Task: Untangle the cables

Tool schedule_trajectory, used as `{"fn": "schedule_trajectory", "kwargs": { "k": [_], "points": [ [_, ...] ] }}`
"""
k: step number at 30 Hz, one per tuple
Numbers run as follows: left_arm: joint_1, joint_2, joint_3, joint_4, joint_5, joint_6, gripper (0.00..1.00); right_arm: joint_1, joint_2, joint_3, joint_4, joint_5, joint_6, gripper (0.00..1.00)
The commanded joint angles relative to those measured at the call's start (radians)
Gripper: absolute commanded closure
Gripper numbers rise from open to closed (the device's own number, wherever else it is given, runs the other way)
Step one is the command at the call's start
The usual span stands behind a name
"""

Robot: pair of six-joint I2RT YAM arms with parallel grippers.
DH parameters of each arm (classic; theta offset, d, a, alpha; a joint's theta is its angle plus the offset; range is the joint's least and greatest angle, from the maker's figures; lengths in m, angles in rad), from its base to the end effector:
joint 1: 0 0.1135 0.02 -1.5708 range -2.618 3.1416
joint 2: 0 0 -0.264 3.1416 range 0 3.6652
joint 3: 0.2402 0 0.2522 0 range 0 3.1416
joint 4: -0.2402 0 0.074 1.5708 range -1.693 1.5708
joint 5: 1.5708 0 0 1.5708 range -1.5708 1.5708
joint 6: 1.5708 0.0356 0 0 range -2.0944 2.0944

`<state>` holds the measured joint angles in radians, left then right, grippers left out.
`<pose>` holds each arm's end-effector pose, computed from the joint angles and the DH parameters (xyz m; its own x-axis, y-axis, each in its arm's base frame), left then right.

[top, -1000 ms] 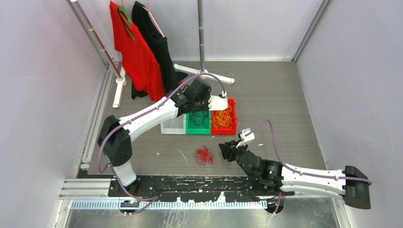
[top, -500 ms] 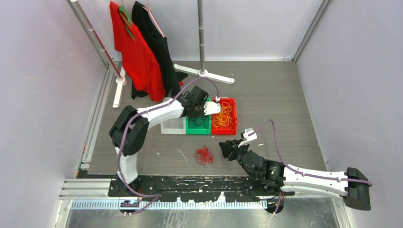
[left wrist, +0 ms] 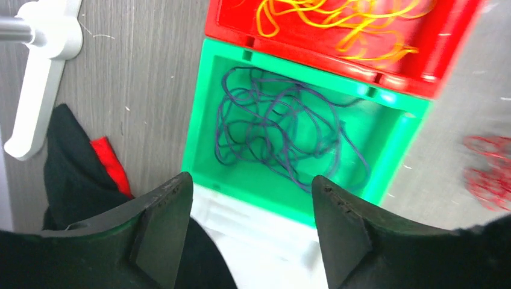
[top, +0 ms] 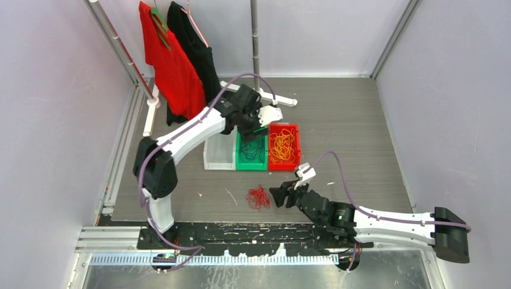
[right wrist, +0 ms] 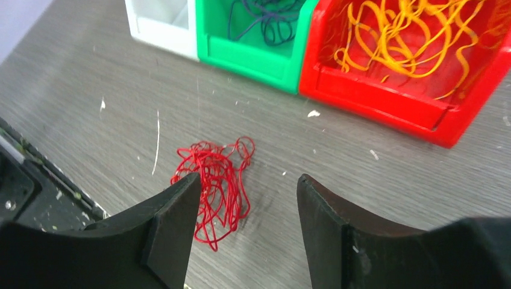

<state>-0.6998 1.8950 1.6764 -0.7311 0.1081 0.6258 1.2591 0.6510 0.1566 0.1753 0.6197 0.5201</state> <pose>0.3187 -0.2734 0.2802 -0.1010 0.8463 -0.5230 0.9223 0.2768 0.2697 0.0663 0.1382 0.1778 -0.3845 0.1258 -0.9145 -0.4778 0.8205 0.3138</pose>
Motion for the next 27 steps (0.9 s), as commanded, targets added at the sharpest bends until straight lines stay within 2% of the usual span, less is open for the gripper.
{"fn": "schedule_trajectory", "kwargs": {
  "k": [1,5,9,12,16,18,21,23,27],
  "points": [
    [0.013,-0.151,0.1,-0.274,0.202,-0.038,0.23,-0.001,0.083,0.062,0.089,-0.124,-0.024,0.34],
    [0.016,-0.231,0.029,-0.306,0.248,-0.074,0.15,-0.001,0.21,0.097,0.105,-0.21,-0.025,0.32],
    [0.018,-0.298,-0.064,-0.326,0.309,-0.093,0.14,-0.001,0.309,0.123,0.14,-0.234,-0.027,0.34],
    [0.017,-0.36,-0.15,-0.329,0.392,-0.105,0.15,-0.001,0.37,0.133,0.167,-0.232,-0.028,0.4],
    [0.016,-0.445,-0.296,-0.265,0.429,-0.122,0.17,-0.004,0.404,0.121,0.212,-0.201,-0.026,0.59],
    [0.016,-0.457,-0.348,-0.246,0.456,-0.131,0.2,-0.009,0.388,0.118,0.219,-0.201,-0.028,0.72],
    [0.016,-0.451,-0.395,-0.205,0.504,-0.164,0.26,-0.01,0.333,0.121,0.2,-0.219,-0.04,0.86],
    [0.013,-0.445,-0.429,-0.144,0.538,-0.184,0.28,-0.012,0.288,0.125,0.171,-0.225,-0.045,0.91],
    [-0.01,-0.414,-0.486,0.003,0.585,-0.223,0.33,-0.014,0.223,0.117,0.126,-0.243,-0.038,0.94]
  ]
}}
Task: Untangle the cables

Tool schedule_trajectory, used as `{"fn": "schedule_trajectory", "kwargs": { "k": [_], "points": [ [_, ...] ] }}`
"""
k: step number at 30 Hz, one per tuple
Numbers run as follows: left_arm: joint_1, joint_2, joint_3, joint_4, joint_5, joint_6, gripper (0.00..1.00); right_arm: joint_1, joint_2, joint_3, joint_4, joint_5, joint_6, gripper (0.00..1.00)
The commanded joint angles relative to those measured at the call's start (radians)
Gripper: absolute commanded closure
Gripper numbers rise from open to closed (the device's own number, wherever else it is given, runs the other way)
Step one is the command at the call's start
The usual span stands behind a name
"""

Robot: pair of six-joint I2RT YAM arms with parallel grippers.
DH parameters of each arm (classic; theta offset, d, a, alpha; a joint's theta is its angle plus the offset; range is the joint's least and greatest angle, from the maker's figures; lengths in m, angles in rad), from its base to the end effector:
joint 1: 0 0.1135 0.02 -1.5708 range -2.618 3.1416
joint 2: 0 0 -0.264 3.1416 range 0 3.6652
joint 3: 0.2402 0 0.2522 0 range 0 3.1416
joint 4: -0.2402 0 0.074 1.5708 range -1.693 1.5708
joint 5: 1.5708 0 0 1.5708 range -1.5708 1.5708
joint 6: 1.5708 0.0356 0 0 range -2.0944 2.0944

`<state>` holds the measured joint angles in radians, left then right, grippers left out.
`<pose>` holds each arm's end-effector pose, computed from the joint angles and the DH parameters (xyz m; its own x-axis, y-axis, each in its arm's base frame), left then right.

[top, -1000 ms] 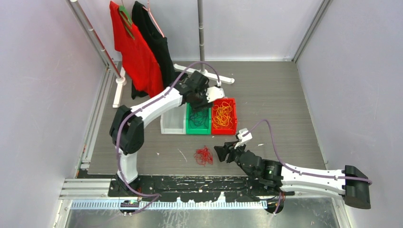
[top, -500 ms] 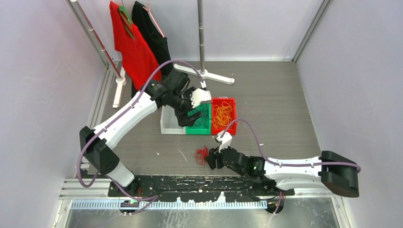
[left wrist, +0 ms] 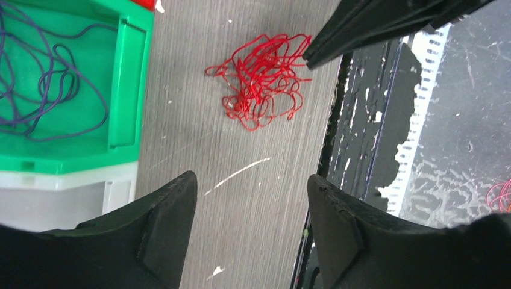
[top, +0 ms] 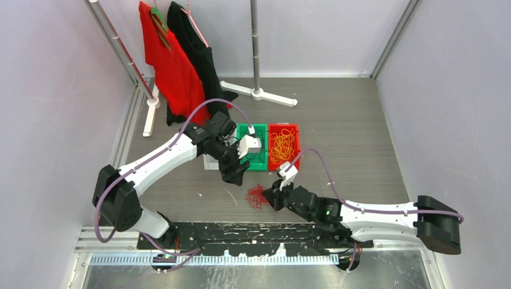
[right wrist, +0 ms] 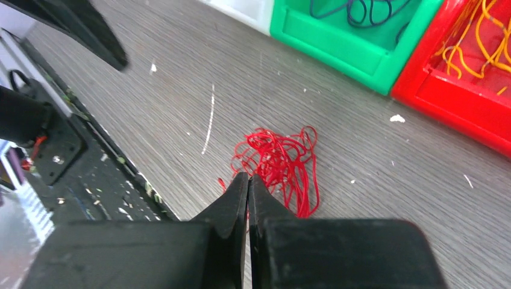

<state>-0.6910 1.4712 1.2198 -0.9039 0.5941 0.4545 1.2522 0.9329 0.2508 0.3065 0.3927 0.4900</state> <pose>0.2090 -0.1987 0.2787 -0.3252 0.7410 -0.5875 0.9405 0.1884 -0.2829 0.0725 0.1764 0.1785 -0.4618 -0.0121 -0.8869 -0.6217 0.7176 0.3140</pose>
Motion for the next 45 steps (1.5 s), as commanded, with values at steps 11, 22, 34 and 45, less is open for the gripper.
{"fn": "schedule_trajectory", "kwargs": {
  "k": [11,22,34,45],
  "points": [
    [-0.101,0.206,-0.071,0.386,0.075,-0.118,0.35,-0.015,-0.129,-0.005,-0.079,0.003,0.029,0.73],
    [-0.098,0.2,-0.062,0.337,0.061,-0.118,0.97,-0.016,-0.186,-0.04,-0.083,0.016,0.056,0.7],
    [-0.093,-0.029,-0.015,0.104,0.062,-0.29,1.0,-0.01,0.031,0.144,0.075,0.038,-0.136,0.33],
    [-0.092,-0.14,0.032,-0.009,0.14,-0.358,1.0,-0.004,0.186,0.171,0.256,0.085,-0.168,0.37]
  ]
}}
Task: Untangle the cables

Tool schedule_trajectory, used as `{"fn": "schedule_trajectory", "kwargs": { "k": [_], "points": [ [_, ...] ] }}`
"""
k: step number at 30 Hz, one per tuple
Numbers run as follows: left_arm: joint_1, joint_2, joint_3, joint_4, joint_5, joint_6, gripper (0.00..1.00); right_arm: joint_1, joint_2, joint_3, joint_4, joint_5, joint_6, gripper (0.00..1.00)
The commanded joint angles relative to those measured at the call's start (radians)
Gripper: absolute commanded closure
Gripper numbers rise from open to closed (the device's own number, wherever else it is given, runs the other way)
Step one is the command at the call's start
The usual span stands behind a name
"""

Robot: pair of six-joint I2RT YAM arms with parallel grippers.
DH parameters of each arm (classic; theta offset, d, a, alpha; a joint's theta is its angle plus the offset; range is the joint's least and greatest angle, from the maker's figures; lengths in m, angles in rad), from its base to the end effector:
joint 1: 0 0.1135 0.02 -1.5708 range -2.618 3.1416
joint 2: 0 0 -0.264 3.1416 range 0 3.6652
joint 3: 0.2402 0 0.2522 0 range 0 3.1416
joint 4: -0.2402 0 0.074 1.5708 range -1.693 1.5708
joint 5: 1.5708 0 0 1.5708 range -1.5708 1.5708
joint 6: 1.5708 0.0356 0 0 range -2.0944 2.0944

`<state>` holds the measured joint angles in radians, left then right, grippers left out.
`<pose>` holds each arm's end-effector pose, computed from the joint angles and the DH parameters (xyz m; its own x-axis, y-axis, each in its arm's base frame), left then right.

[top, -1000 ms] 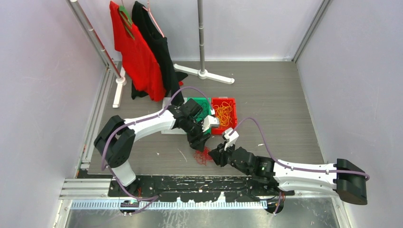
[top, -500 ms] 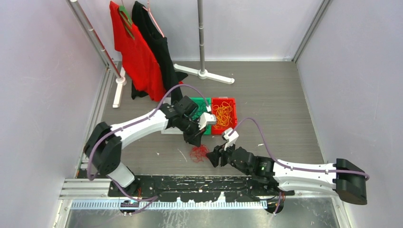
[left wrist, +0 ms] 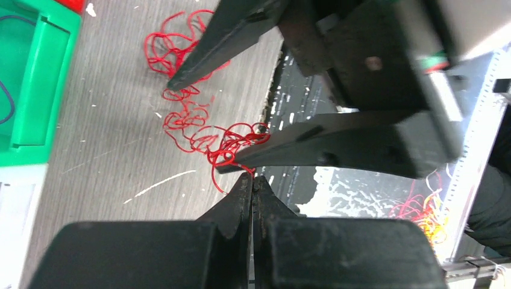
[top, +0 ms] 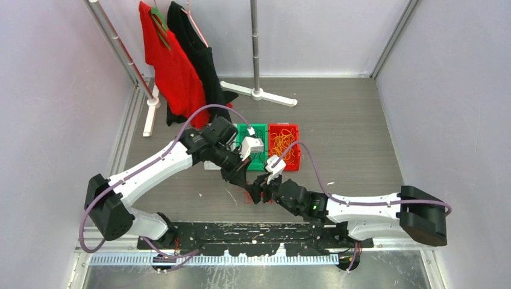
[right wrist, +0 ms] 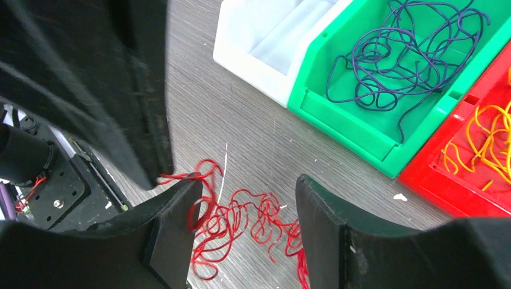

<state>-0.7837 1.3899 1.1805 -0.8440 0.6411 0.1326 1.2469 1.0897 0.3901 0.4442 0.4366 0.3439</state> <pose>0.1800 -0.2094 0.2918 -0.5077 0.6556 -0.5590 0.8499 0.2746 -0.4498 0.0864 0.2101 0.2089 -0.3214 0.0026 -0.9469 -0.6591 0.7174 0.2257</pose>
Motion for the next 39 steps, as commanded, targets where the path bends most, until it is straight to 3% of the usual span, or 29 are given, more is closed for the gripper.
{"fn": "schedule_trajectory", "kwargs": {
  "k": [1,8,14,23,28,31,35,39],
  "points": [
    [0.001,-0.064,0.083,-0.082,0.112,-0.037,1.0,0.002,0.038,0.028,0.134,0.048,-0.021,0.37],
    [0.006,-0.057,0.262,-0.23,0.189,0.043,1.0,0.002,0.12,0.025,0.199,0.072,-0.015,0.36],
    [0.032,-0.033,0.512,-0.399,0.158,0.147,1.0,0.002,0.136,-0.05,0.255,0.095,0.041,0.37],
    [0.043,-0.06,0.71,-0.443,0.066,0.207,1.0,0.001,0.078,-0.153,0.207,0.1,0.114,0.41],
    [0.044,-0.08,0.737,-0.426,0.017,0.216,1.0,0.002,-0.159,-0.138,0.05,0.104,0.053,0.37],
    [0.043,-0.092,0.711,-0.414,-0.009,0.223,1.0,0.003,-0.269,-0.073,0.034,0.021,-0.022,0.31],
    [0.043,-0.107,0.663,-0.385,-0.028,0.22,1.0,0.006,-0.278,0.099,-0.005,-0.105,-0.104,0.26],
    [0.044,-0.11,0.63,-0.378,-0.011,0.204,1.0,0.007,-0.179,0.244,-0.006,-0.232,-0.142,0.26]
  ]
}}
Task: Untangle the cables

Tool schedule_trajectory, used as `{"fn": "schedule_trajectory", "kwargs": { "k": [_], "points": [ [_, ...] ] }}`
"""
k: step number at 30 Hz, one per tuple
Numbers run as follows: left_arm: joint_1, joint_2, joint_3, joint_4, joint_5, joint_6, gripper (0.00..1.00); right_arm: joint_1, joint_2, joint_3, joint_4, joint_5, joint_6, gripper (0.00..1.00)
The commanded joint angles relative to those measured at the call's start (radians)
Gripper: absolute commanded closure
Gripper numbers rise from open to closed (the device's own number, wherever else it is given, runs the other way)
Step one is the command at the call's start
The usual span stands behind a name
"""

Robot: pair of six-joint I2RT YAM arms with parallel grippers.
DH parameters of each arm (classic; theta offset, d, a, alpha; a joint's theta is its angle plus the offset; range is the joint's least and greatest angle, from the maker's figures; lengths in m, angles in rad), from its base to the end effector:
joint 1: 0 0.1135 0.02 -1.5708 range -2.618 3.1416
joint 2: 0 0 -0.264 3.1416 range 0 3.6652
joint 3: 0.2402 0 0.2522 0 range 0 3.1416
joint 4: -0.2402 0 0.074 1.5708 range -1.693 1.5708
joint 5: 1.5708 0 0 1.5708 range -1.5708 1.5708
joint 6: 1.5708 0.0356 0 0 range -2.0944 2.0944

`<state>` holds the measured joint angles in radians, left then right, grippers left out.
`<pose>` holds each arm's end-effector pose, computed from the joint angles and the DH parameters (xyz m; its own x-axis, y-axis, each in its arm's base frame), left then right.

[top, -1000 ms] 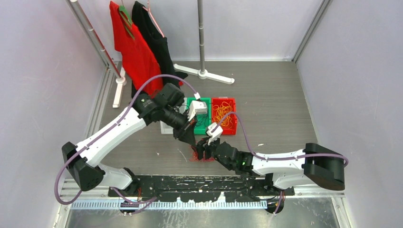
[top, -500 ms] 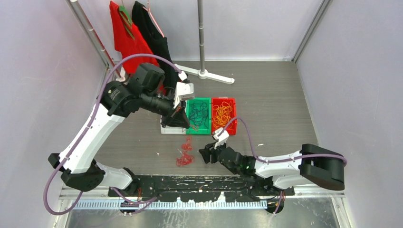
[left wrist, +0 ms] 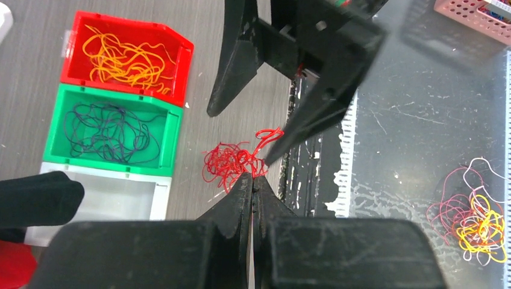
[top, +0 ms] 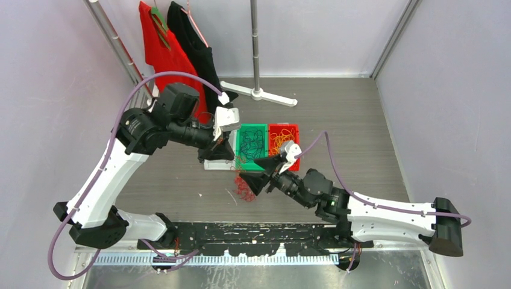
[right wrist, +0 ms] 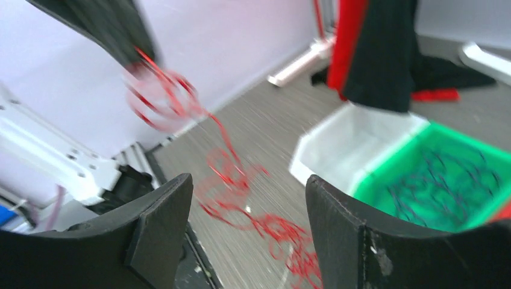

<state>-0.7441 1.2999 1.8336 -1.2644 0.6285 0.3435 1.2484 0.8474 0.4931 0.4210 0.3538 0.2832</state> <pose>0.1376 -0.1551 0.4755 -0.1693 0.5262 -0.8334 0.9845 0.1289 -0.1186 0.0760 0.1886 0.2898 -0.1977 0.2354 -0.9516 -0.7550 0.5825 0.3010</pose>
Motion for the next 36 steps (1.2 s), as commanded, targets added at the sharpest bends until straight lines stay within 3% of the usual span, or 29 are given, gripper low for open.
{"fn": "schedule_trajectory", "kwargs": {
  "k": [1,8,14,19,28,36],
  "points": [
    [0.004,-0.02,-0.028,0.038,0.009,-0.007,1.0,0.006,0.092,0.169,0.02,-0.173,-0.09,0.26],
    [0.003,-0.017,-0.023,0.016,0.053,-0.013,1.0,0.004,0.255,0.241,0.134,-0.156,-0.131,0.3],
    [0.004,-0.006,0.063,-0.022,0.108,-0.03,1.0,-0.008,0.337,0.179,0.256,-0.119,-0.117,0.44],
    [0.004,-0.005,0.153,-0.013,0.048,-0.03,1.0,-0.017,0.408,0.082,0.317,-0.093,-0.067,0.61],
    [0.003,0.005,0.37,0.042,-0.131,-0.009,1.0,-0.018,0.571,-0.032,0.441,-0.046,0.012,0.6],
    [0.003,-0.022,0.469,0.214,-0.344,0.051,1.0,-0.018,0.727,-0.101,0.557,-0.001,0.09,0.6]
  ]
}}
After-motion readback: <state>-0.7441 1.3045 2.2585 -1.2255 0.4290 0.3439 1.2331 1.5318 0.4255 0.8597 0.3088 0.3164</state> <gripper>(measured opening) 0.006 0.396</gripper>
